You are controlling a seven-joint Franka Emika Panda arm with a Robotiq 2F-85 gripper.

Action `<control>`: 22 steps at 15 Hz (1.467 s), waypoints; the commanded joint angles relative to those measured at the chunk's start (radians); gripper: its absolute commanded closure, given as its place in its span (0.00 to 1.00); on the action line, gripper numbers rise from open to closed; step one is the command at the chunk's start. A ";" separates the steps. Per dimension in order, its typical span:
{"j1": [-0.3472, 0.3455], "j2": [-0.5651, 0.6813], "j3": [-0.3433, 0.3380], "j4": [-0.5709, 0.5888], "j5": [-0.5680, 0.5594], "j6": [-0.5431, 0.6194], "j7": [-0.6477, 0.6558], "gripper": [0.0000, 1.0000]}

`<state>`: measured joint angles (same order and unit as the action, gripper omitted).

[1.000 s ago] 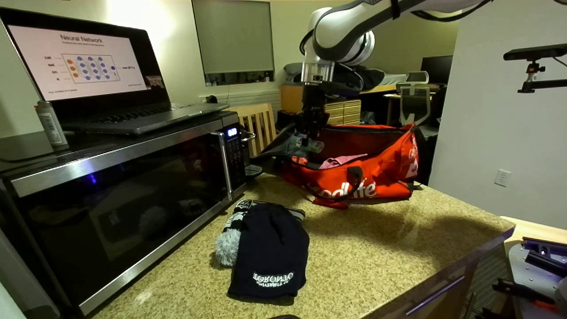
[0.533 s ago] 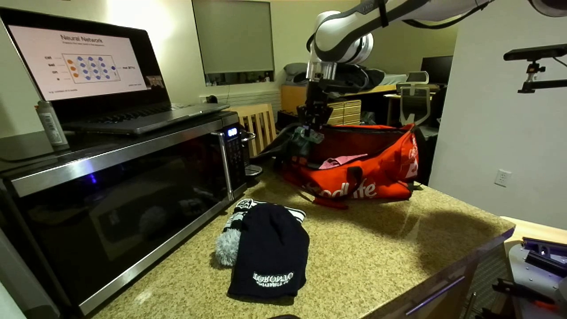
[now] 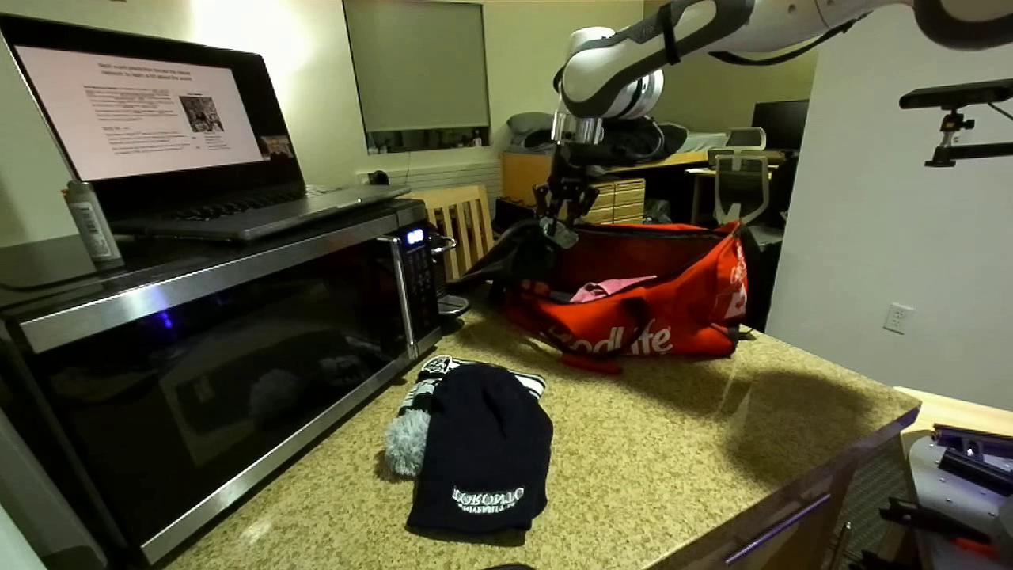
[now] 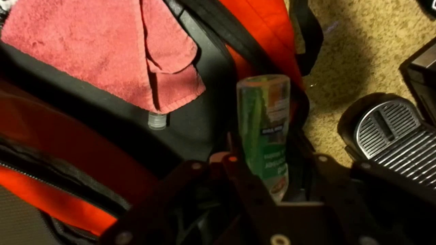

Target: Place the green bottle inside the red bag

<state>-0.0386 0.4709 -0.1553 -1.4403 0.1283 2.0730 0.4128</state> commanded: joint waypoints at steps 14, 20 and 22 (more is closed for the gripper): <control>-0.031 0.013 -0.011 0.014 0.000 0.017 0.127 0.01; -0.028 -0.071 0.042 -0.042 0.012 0.004 -0.017 0.00; -0.025 -0.102 0.065 -0.072 0.013 0.000 -0.083 0.00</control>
<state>-0.0542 0.4523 -0.1294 -1.4182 0.1169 2.0739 0.4392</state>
